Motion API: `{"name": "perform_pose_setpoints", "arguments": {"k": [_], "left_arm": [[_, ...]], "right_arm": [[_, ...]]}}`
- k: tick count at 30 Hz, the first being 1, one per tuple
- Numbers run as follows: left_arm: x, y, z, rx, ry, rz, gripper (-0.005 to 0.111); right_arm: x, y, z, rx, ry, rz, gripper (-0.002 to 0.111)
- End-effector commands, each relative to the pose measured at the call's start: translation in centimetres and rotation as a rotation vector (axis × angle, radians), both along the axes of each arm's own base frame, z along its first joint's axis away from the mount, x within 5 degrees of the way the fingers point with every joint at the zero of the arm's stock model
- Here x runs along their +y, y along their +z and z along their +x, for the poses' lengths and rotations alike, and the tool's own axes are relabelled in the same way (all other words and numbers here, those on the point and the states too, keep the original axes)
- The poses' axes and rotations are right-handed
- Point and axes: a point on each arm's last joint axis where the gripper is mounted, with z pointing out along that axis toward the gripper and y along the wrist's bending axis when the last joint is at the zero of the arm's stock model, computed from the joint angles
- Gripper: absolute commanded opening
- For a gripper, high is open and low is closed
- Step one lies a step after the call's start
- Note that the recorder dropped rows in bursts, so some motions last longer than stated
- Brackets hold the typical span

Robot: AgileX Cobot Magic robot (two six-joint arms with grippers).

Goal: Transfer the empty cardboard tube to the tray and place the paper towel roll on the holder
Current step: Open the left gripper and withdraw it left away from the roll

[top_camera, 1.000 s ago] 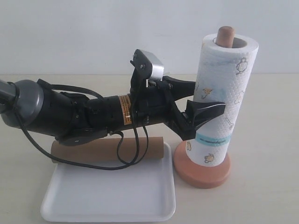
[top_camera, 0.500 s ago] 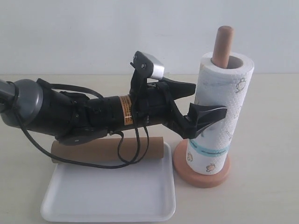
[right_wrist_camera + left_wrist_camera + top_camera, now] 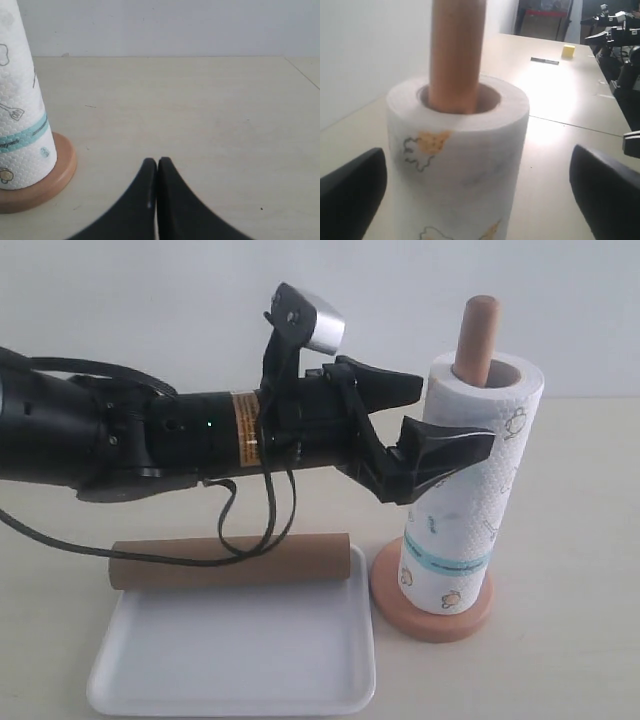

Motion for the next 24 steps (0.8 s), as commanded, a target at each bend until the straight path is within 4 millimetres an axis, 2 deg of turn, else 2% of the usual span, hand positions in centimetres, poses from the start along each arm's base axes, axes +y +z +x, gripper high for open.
{"name": "perform_pose_setpoints", "arguments": {"k": [1, 7, 12, 15, 19, 24], "left_arm": [[1.4, 2.0, -0.5, 0.042, -0.04, 0.032, 0.092], [3.7, 3.9, -1.8, 0.167, -0.115, 0.12, 0.092], [4.3, 3.6, -3.9, 0.278, -0.291, 0.19, 0.09], [4.5, 3.0, -4.7, 0.3, -0.348, 0.185, 0.083], [4.8, 1.9, -5.3, 0.287, -0.363, 0.205, 0.059], [5.2, 2.1, -6.6, 0.231, -0.473, 0.182, 0.01]], "right_arm": [[0.0, 0.1, 0.0, -0.014, -0.002, -0.002, 0.0], [0.0, 0.1, 0.0, -0.014, -0.002, -0.002, 0.0], [0.0, 0.1, 0.0, -0.014, -0.002, -0.002, 0.0], [0.0, 0.1, 0.0, -0.014, -0.002, -0.002, 0.0], [0.0, 0.1, 0.0, -0.014, -0.002, -0.002, 0.0], [0.0, 0.1, 0.0, -0.014, -0.002, -0.002, 0.0]]}}
